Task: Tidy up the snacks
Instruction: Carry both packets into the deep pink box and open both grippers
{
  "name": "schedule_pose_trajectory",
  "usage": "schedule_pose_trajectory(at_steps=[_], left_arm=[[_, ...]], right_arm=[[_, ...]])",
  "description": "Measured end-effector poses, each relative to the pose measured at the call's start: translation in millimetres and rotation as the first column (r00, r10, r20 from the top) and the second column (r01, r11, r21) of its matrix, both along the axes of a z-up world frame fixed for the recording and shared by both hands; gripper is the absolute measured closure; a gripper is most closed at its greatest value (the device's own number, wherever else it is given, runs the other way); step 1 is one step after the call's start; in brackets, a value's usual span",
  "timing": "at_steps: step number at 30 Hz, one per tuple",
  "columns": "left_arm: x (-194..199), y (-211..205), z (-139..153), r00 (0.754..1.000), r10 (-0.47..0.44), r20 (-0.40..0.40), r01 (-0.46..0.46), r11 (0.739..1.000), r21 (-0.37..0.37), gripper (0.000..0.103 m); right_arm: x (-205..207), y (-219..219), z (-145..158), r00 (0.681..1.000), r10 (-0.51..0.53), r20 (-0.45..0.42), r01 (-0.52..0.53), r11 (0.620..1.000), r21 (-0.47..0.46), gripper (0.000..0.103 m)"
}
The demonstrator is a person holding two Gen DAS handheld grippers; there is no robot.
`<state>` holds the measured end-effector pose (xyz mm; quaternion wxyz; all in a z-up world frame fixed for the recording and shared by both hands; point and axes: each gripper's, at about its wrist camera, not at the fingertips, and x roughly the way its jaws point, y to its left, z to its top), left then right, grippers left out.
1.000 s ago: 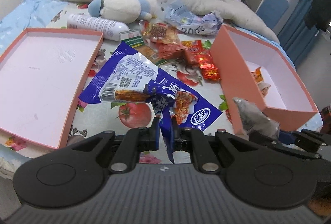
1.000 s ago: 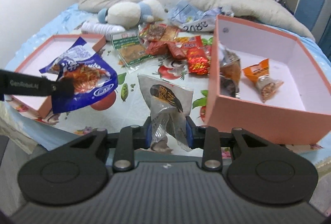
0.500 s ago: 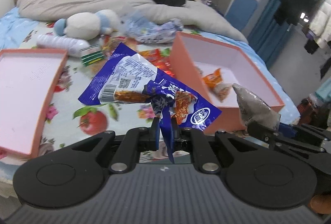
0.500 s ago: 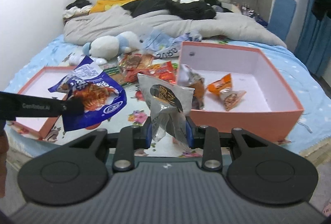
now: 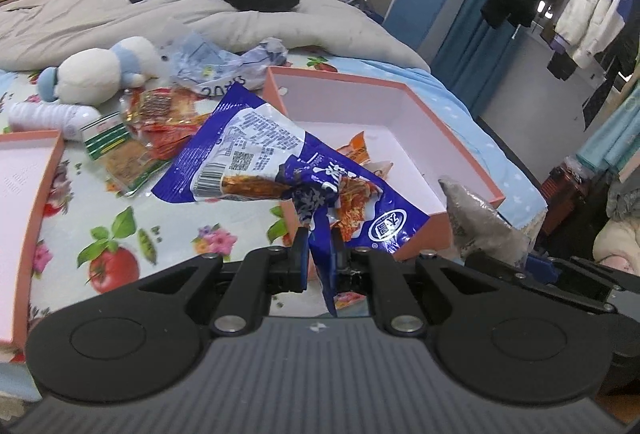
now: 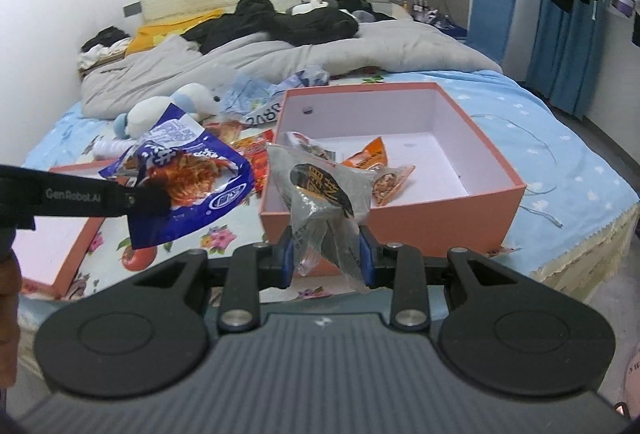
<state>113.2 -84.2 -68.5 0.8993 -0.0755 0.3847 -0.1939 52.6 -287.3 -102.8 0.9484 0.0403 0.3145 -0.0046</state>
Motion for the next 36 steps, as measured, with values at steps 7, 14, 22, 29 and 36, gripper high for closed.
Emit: schedule_pose_trajectory(at_steps=[7,14,22,29,36], left_arm=[[31.1,-25.2,-1.3,1.000,-0.027,-0.011,0.027,0.999,0.026,0.092],[77.1,-54.9,-6.8,0.998,-0.060,-0.015,0.061,0.995,0.082,0.092],[143.5,-84.1,-14.8,0.995,-0.088,-0.039,0.091,0.991,0.100,0.092],[193.5,-110.0,-29.4,0.989,-0.114,-0.098,0.125,0.985,0.117,0.091],[210.5,-125.2,-41.6,0.983,-0.108,-0.146,0.130,0.979,0.157,0.092]], right_arm=[[22.5,-17.5,-7.2,1.000,-0.022,-0.022,0.023,0.999,0.027,0.068],[59.1,-40.5,-11.8,0.998,-0.059,0.008,0.059,0.998,0.027,0.068],[111.8,-73.2,-22.5,0.994,-0.111,0.017,0.110,0.993,0.036,0.068],[157.6,-89.6,-38.7,0.996,-0.075,-0.054,0.077,0.996,0.035,0.068],[180.1,-93.1,-59.1,0.985,-0.094,-0.142,0.106,0.991,0.077,0.068]])
